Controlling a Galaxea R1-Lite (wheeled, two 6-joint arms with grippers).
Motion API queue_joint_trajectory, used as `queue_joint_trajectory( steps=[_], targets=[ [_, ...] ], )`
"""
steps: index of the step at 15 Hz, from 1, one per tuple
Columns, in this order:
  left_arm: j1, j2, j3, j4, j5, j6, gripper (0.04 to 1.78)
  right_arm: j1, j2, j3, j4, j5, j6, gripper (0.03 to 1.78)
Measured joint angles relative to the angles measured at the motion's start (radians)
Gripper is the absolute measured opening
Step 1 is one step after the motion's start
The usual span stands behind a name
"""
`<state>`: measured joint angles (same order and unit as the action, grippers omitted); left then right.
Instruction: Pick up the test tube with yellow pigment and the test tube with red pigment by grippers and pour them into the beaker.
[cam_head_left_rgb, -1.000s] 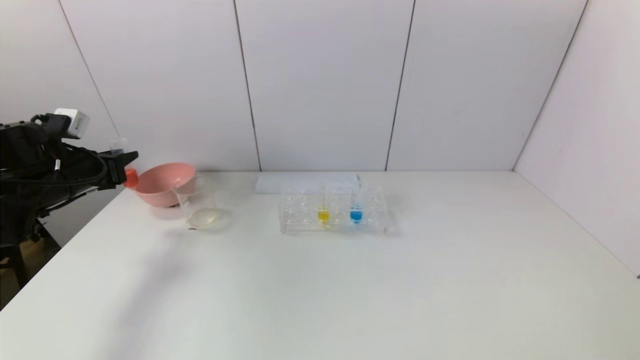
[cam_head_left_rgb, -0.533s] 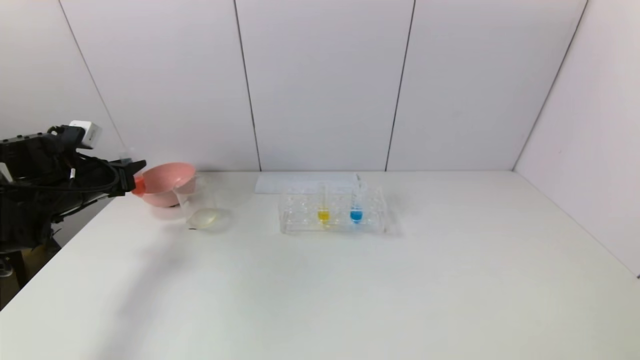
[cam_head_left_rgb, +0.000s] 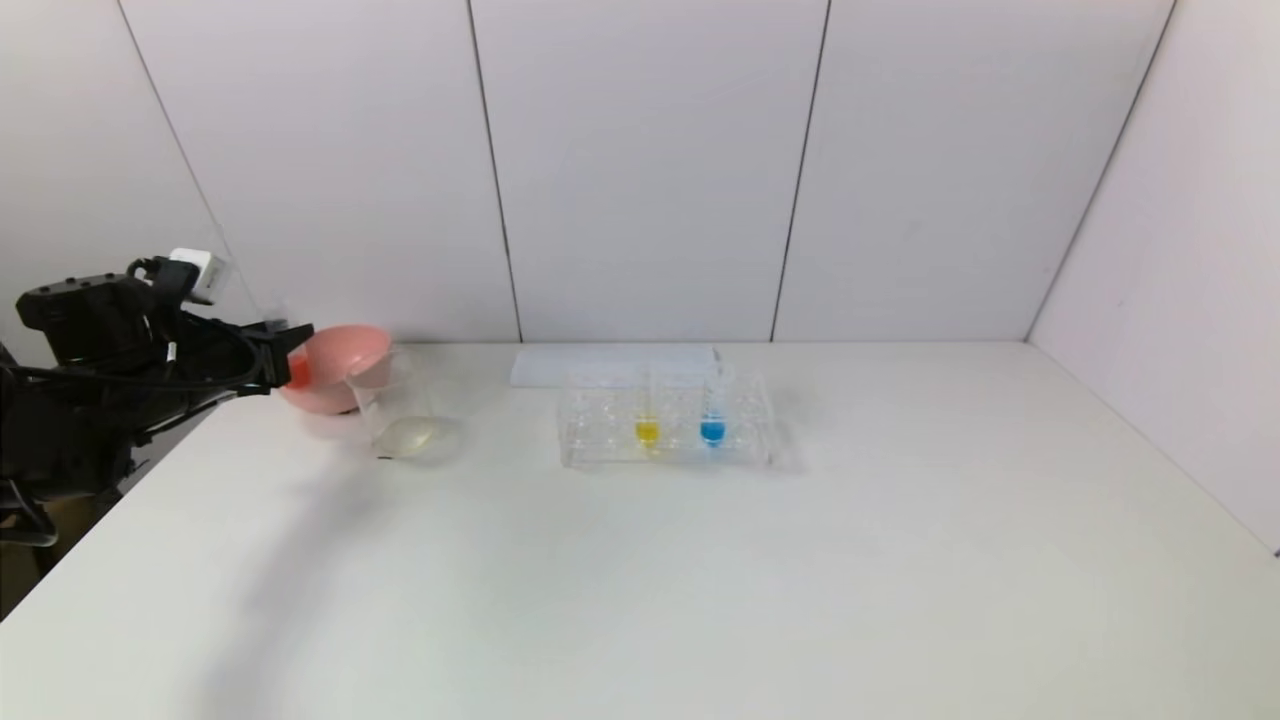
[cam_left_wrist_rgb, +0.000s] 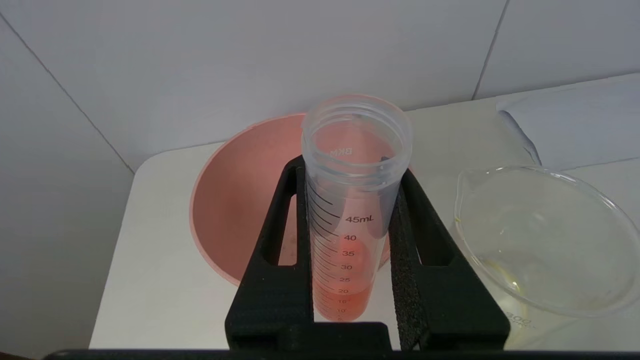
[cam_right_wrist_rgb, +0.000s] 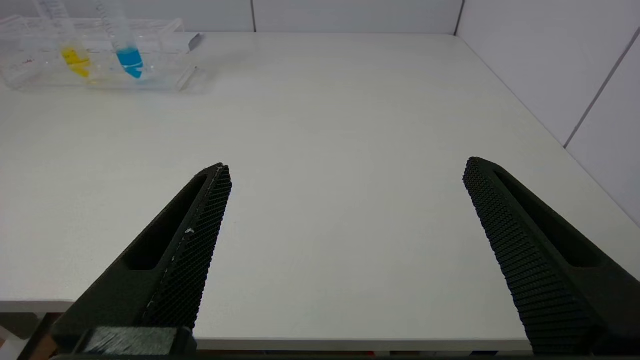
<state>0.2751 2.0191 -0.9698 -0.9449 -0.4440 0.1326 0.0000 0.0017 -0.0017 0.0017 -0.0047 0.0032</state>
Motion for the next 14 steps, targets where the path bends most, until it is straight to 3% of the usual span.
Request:
queue_joint_trajectory(
  steps=[5, 9, 14],
  targets=[
    [-0.019, 0.001, -0.061, 0.141, -0.016, 0.124, 0.45, 0.000, 0.000, 0.000, 0.000, 0.000, 0.000, 1.70],
    [-0.030, -0.021, -0.137, 0.327, -0.083, 0.205, 0.45, 0.000, 0.000, 0.000, 0.000, 0.000, 0.000, 1.70],
    [-0.042, -0.045, -0.201, 0.436, -0.089, 0.288, 0.45, 0.000, 0.000, 0.000, 0.000, 0.000, 0.000, 1.70]
  ],
)
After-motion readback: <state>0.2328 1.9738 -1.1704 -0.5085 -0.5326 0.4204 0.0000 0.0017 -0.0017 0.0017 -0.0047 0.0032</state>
